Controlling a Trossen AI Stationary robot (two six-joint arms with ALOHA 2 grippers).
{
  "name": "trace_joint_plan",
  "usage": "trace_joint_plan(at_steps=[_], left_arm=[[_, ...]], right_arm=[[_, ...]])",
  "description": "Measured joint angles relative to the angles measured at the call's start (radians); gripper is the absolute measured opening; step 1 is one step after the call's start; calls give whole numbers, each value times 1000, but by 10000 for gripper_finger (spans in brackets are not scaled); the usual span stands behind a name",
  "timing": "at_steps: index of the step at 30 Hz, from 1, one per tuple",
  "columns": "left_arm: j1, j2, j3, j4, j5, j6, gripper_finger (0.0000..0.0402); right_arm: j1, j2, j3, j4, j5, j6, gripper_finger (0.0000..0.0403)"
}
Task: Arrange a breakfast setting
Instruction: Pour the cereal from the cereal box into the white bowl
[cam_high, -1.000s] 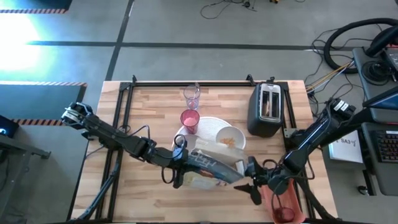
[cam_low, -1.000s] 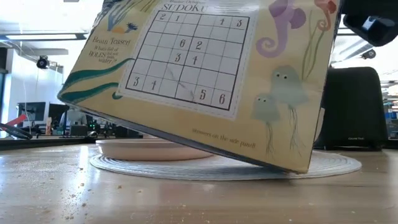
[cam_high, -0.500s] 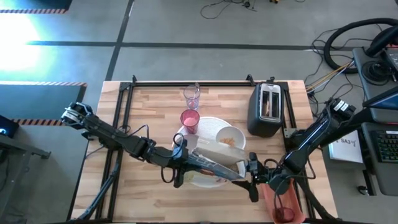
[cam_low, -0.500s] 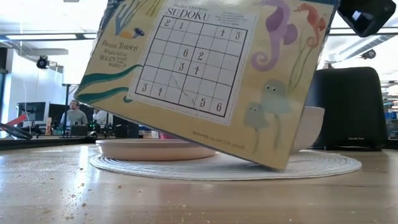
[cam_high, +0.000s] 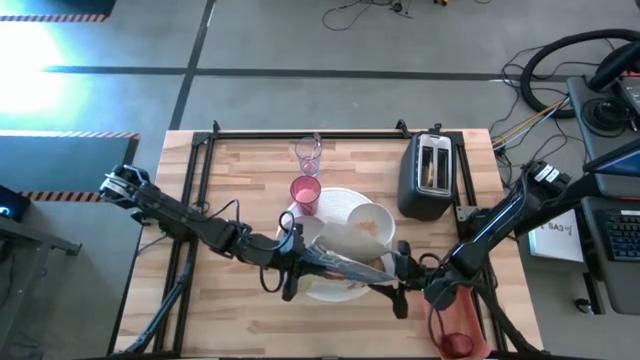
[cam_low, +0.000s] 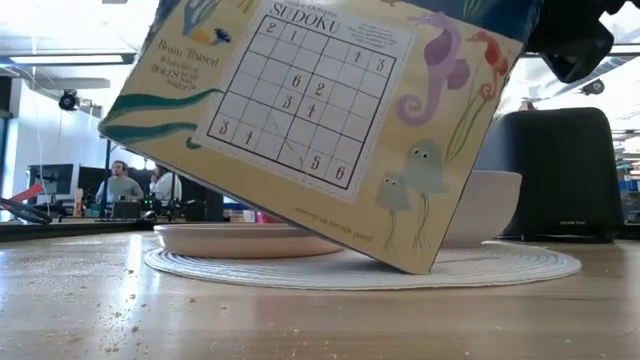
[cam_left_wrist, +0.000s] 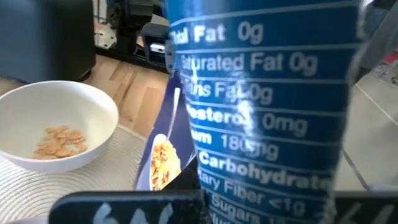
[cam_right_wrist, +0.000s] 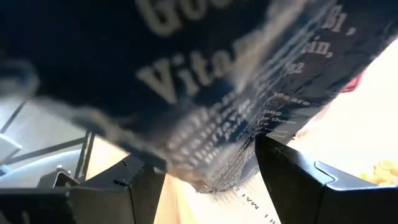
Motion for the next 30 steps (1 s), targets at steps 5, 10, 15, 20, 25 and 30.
trace_joint_plan(at_steps=[5, 10, 15, 20, 25, 30], left_arm=[[-2, 2, 1, 15, 9, -1, 0], [-2, 0, 1, 29, 12, 2, 0], [-1, 1, 1, 31, 10, 3, 0], [-1, 1, 1, 34, 10, 4, 0], [-1, 2, 1, 35, 9, 5, 0], [-1, 2, 0, 38, 6, 6, 0]], right_arm=[[-5, 55, 0, 70, 9, -54, 235], [-9, 76, 0, 106, 5, -98, 235], [-10, 77, 0, 108, 15, -106, 235], [-11, 72, -1, 107, 18, -105, 218], [-11, 72, -2, 105, 29, -108, 147], [-18, 72, -2, 107, 35, -120, 76]])
